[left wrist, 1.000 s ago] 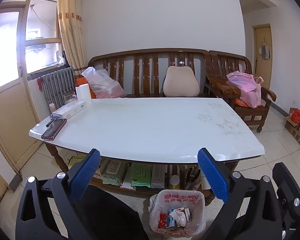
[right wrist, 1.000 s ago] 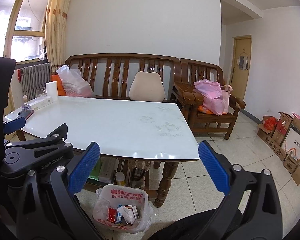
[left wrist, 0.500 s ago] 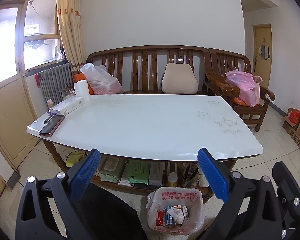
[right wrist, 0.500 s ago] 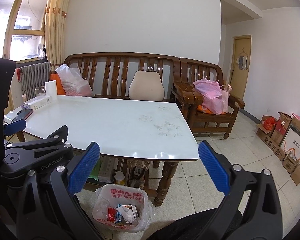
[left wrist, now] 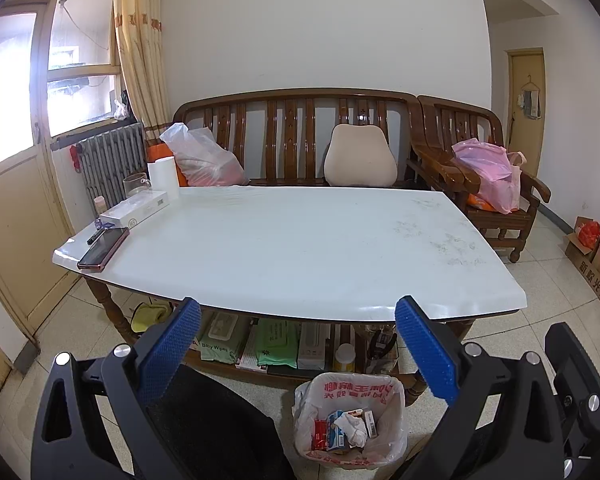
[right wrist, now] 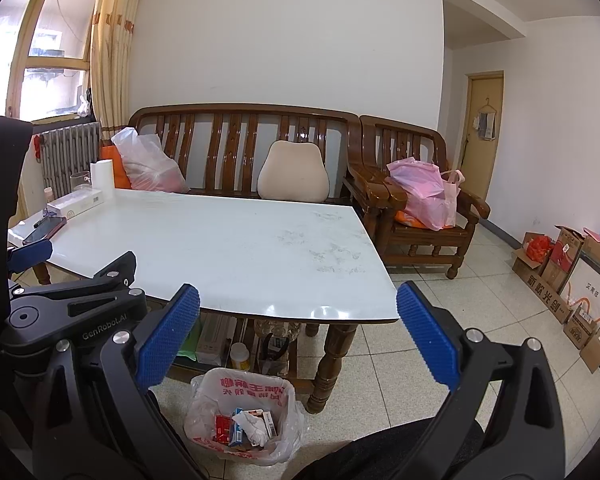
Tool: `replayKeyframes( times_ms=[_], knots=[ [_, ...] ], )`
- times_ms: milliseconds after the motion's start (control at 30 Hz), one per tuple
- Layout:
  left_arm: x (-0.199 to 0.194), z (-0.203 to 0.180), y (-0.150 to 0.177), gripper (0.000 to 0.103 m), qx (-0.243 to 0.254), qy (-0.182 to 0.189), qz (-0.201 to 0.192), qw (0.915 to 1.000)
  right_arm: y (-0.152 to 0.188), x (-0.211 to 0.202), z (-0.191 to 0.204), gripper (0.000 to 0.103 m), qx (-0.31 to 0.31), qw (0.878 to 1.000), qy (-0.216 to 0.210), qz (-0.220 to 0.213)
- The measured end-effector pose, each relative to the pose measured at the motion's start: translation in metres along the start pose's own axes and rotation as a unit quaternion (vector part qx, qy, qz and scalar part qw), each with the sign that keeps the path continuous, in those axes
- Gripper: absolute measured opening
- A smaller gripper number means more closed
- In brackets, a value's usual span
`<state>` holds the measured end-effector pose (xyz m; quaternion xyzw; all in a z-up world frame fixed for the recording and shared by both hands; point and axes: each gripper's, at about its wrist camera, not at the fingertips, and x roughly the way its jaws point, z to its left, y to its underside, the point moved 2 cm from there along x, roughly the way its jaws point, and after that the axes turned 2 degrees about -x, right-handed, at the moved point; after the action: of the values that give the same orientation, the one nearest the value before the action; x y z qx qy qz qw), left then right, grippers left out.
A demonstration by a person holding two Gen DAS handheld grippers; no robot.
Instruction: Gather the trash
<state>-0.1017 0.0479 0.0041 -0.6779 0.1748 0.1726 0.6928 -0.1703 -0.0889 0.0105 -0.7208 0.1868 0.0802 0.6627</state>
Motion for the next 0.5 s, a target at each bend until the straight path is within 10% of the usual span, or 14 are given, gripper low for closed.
replayKeyframes(
  times_ms=[500],
  knots=[
    [0.0000,-0.0002,-0.0004,0.095,-0.001,0.000,0.001,1.0000,-0.0006,0.0010,-0.0034,0.096,-0.003,1.000,-0.001,0.001]
  ],
)
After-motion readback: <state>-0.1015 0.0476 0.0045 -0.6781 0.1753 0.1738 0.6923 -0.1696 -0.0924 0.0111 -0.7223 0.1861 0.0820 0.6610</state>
